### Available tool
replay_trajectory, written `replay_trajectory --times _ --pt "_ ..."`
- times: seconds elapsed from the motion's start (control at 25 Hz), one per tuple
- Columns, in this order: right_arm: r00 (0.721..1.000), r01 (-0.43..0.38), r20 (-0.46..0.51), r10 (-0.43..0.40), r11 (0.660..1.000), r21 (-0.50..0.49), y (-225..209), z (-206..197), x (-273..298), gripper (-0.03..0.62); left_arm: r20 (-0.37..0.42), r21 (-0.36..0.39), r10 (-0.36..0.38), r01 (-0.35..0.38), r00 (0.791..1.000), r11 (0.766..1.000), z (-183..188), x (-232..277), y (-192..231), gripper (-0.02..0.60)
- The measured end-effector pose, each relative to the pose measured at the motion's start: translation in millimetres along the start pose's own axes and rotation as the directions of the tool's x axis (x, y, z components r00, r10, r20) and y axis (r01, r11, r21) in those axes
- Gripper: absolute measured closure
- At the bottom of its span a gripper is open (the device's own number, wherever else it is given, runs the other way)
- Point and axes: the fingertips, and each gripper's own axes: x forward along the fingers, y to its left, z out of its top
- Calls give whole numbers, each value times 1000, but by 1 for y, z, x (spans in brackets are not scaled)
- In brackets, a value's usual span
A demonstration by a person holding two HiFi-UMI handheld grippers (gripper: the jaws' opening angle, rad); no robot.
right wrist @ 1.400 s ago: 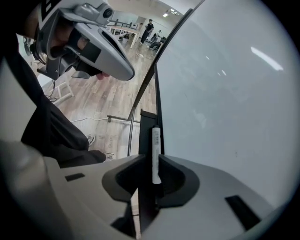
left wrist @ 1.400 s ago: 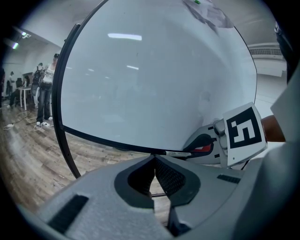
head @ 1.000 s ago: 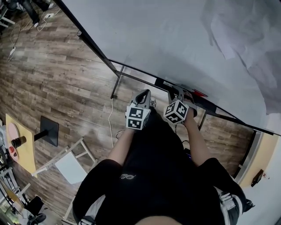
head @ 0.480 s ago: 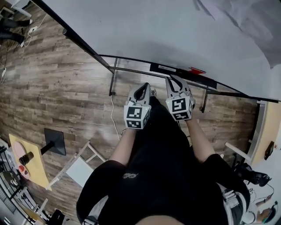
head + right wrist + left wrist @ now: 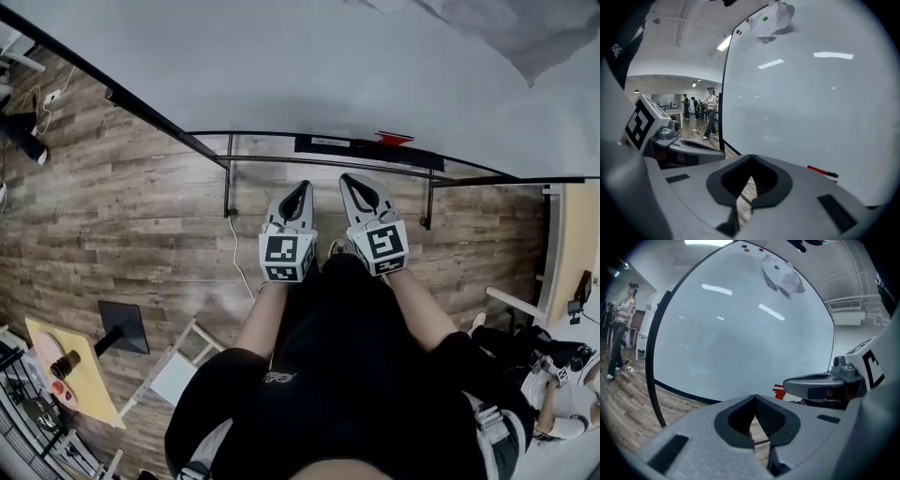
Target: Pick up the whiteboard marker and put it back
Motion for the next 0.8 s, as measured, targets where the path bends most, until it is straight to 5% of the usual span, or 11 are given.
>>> replay_trajectory --times 0.48,0.8 --pt "992 27 125 -36 997 75 -46 -3 -86 592 36 58 -3 1 999 998 7 6 -96 575" --pt "970 58 234 -61 998 17 -61 -3 -151 592 102 101 26 -36 994 994 17 -15 -151 575"
